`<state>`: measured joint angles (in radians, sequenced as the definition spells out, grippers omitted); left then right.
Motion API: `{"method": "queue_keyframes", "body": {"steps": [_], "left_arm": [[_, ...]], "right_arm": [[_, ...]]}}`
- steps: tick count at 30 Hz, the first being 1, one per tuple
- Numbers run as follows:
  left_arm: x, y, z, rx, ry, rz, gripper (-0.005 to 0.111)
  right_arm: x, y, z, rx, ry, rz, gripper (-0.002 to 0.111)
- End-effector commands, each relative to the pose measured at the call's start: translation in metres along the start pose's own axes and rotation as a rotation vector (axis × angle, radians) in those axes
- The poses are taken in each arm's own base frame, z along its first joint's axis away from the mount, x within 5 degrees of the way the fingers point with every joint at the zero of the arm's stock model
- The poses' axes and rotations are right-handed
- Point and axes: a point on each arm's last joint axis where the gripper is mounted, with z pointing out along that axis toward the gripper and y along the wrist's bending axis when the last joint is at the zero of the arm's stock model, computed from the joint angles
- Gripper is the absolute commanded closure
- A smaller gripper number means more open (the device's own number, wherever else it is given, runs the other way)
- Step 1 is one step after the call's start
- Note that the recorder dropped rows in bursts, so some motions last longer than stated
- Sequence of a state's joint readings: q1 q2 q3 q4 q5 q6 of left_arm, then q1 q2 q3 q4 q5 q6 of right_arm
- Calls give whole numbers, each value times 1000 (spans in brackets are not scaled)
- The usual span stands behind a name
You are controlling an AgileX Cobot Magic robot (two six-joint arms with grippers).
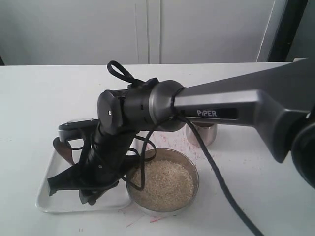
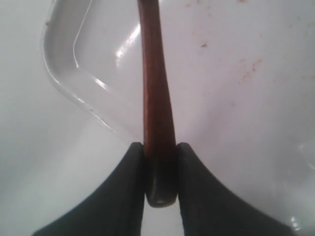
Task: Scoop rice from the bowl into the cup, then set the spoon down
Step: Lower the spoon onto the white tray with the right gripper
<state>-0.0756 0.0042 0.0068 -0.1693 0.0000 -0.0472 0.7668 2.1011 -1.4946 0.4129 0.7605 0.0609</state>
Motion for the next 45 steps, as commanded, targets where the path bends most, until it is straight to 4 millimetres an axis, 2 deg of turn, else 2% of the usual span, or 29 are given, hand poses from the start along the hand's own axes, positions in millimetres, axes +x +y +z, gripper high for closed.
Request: {"method": "queue_keyframes", "body": {"steps": [1,20,29,36,45], "left_arm": [[-2,-1,-1,8,-10,-6,92],[-2,-1,-1,8,-10,-6,92],[-2,-1,-1,8,-10,-6,92],[-2,-1,-1,8,-10,-6,92],[-2,-1,-1,8,-10,-6,92]], "right_arm": [[-2,2,-3,-3,-5,36,108],[1,-4,-2,9,53,80,108],[-9,-3,-4,3,53,78,108],[-10,-4,8,11,137,97,108],[-13,-3,5,23,136,80,108]]}}
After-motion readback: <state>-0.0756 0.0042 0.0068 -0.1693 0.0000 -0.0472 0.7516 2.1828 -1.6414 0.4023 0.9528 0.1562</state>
